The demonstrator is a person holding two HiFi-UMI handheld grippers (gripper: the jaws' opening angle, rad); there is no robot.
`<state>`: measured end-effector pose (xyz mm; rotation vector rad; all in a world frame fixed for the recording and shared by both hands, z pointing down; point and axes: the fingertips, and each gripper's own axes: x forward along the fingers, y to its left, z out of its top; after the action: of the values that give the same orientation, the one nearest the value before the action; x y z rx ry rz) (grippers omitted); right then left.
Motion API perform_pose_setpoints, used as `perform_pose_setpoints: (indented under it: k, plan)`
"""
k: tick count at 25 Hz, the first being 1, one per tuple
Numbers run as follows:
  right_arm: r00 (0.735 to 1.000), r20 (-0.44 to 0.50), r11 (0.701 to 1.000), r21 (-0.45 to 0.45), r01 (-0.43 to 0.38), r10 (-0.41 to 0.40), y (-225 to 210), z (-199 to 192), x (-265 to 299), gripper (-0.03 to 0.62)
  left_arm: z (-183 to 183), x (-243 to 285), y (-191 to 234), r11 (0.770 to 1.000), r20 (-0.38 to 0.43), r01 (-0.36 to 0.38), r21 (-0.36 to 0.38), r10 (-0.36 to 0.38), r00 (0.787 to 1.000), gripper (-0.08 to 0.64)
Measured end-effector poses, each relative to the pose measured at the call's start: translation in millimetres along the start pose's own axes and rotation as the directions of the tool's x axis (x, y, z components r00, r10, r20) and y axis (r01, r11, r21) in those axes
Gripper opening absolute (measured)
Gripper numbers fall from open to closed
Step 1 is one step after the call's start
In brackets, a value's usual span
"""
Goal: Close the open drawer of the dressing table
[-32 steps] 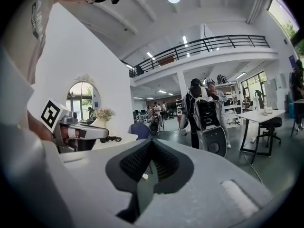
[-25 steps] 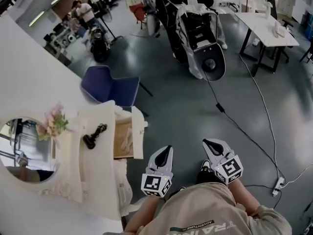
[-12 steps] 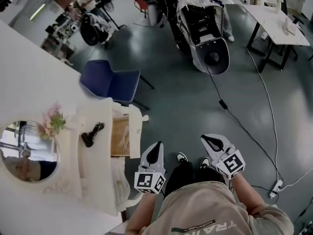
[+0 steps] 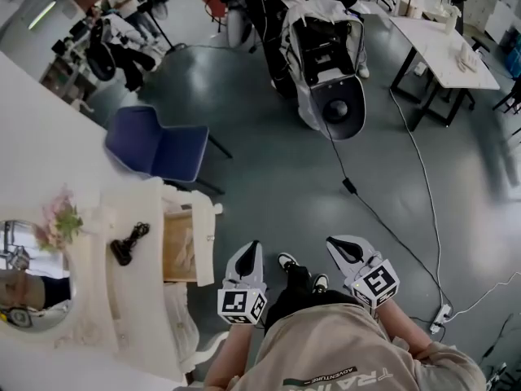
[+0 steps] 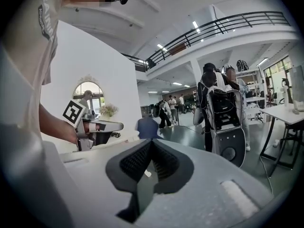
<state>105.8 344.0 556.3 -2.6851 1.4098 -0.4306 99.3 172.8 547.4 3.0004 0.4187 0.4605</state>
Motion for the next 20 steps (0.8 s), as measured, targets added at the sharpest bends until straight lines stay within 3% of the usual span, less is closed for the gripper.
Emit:
perform_pose_setpoints:
  k: [3,11,16,20]
  plan:
    - [1.000,-0.014,1.000,0.010,0.014,-0.014,-16,10,22,0.003,17,24,13,1.000,0.031,0.016,-0.016,-0.016,0.999,0.017]
    - [0.998,0.028,0.998,-0.010,-0.061,0.062,-39,81,117,0.002,66,56,67,1.000,0.087,0.002,0.019,-0.004,0.996,0.017]
    - [0.994,0.024,0.994,-0.045,-0.101,0.102,-29,89,170,0.003,75,59,116,0.998,0.102,-0.033,0.048,0.028,0.994,0.017]
    - [0.991,-0.008,0.988,-0.074,-0.137,0.137,-24,89,209,0.003,81,61,149,0.996,0.111,-0.087,0.028,0.083,0.990,0.017]
